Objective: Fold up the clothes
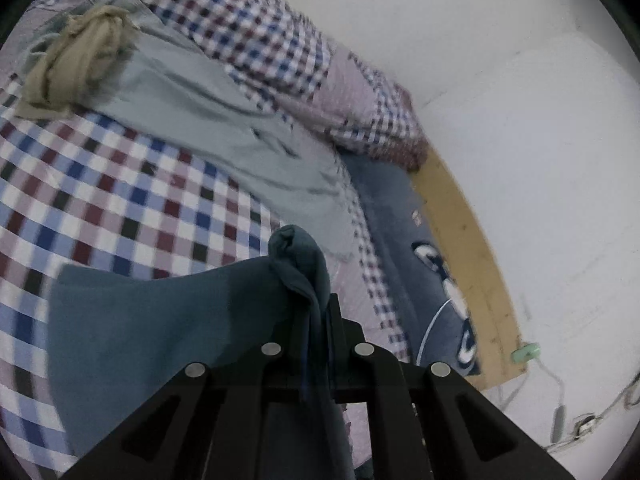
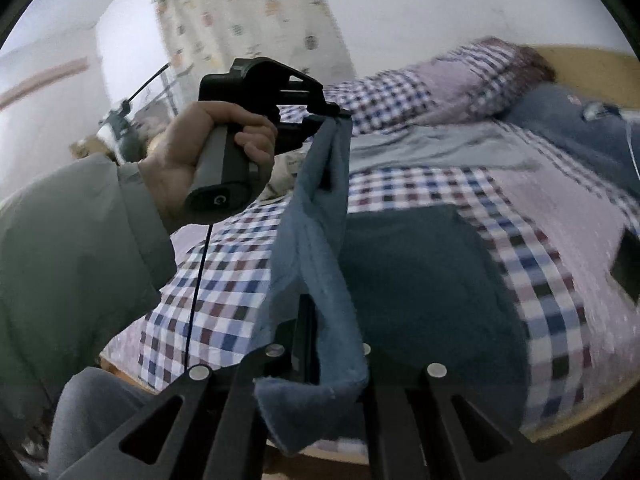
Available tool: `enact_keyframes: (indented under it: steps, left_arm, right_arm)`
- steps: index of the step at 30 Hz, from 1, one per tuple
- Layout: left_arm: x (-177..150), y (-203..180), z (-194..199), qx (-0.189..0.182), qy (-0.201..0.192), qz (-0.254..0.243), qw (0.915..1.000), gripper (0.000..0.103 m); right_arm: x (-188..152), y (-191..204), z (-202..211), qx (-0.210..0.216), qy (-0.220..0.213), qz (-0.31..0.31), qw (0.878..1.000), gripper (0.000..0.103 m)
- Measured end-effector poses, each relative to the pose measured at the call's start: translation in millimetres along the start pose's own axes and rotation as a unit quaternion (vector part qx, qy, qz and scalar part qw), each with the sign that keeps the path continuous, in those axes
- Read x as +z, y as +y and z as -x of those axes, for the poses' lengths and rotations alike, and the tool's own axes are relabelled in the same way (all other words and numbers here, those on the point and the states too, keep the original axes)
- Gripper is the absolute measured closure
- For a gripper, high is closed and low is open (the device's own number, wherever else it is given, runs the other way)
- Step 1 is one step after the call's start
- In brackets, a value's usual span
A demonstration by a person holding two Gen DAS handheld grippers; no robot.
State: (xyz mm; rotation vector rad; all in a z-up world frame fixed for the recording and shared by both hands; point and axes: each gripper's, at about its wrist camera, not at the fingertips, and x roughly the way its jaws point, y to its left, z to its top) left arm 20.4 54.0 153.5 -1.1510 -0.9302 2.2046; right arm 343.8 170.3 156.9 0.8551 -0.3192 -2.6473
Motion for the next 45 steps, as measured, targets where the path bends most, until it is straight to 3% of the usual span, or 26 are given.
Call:
enact_keyframes:
  steps: [6, 11, 17, 20, 23, 25, 27, 31, 35, 37, 40, 45]
  left_arm:
    - [-28, -20, -82, 0.057, 0.04, -0.004, 0.9976, 0.098]
    - [-50, -29, -141, 0.117, 0.066, -0.026, 0.9906, 0.098]
    - [-58, -12, -166, 0.157, 0.052, 0.0, 0.9863, 0.098]
    - [-50, -14, -151, 0.126, 0.043, -0.009, 0.9911, 0.096]
    - [-42, -15, -136, 0.095, 0.033, -0.018, 0.9947, 0.081]
    - [-37, -17, -126, 0.075, 0.026, -0.024, 0.9966, 0.049]
    - [-32, -18, -115, 0.054, 0.02, -0.03, 0.9979, 0.031]
    - [-22, -19, -94, 0.014, 0.007, -0.042, 0.999, 0.028]
    - [-20, 12, -26, 0.043, -0.021, -0.081, 0.9956, 0.028]
    - [-20, 27, 6, 0.06, -0.034, -0.098, 0.9928, 0.027]
    - [-30, 62, 39, 0.091, -0.047, -0.105, 0.9892, 0.027]
    - [-48, 128, 73, 0.092, -0.059, -0.054, 0.9925, 0.027]
  right_arm:
    - [-15, -61, 5, -0.014, 0.015, -0.085, 0.996, 0.1]
    - [-29, -97, -4, -0.024, 0.039, -0.139, 0.989, 0.101]
    - [-44, -130, -18, -0.046, 0.073, -0.175, 0.981, 0.102]
    - [-48, -145, -17, -0.058, 0.082, -0.195, 0.976, 0.101]
    - [-52, -151, -12, -0.066, 0.086, -0.205, 0.973, 0.101]
    - [-54, -149, -5, -0.073, 0.087, -0.204, 0.972, 0.099]
    - [-54, -153, -1, -0.09, 0.091, -0.204, 0.971, 0.095]
    - [-54, -174, 9, -0.142, 0.102, -0.219, 0.96, 0.093]
    - [-51, -198, 31, -0.164, 0.093, -0.246, 0.951, 0.09]
    - [-44, -206, 39, -0.157, 0.083, -0.245, 0.953, 0.074]
    - [-35, -202, 40, -0.13, 0.064, -0.235, 0.961, 0.06]
    - [-19, -176, 23, -0.086, 0.063, -0.197, 0.974, 0.059]
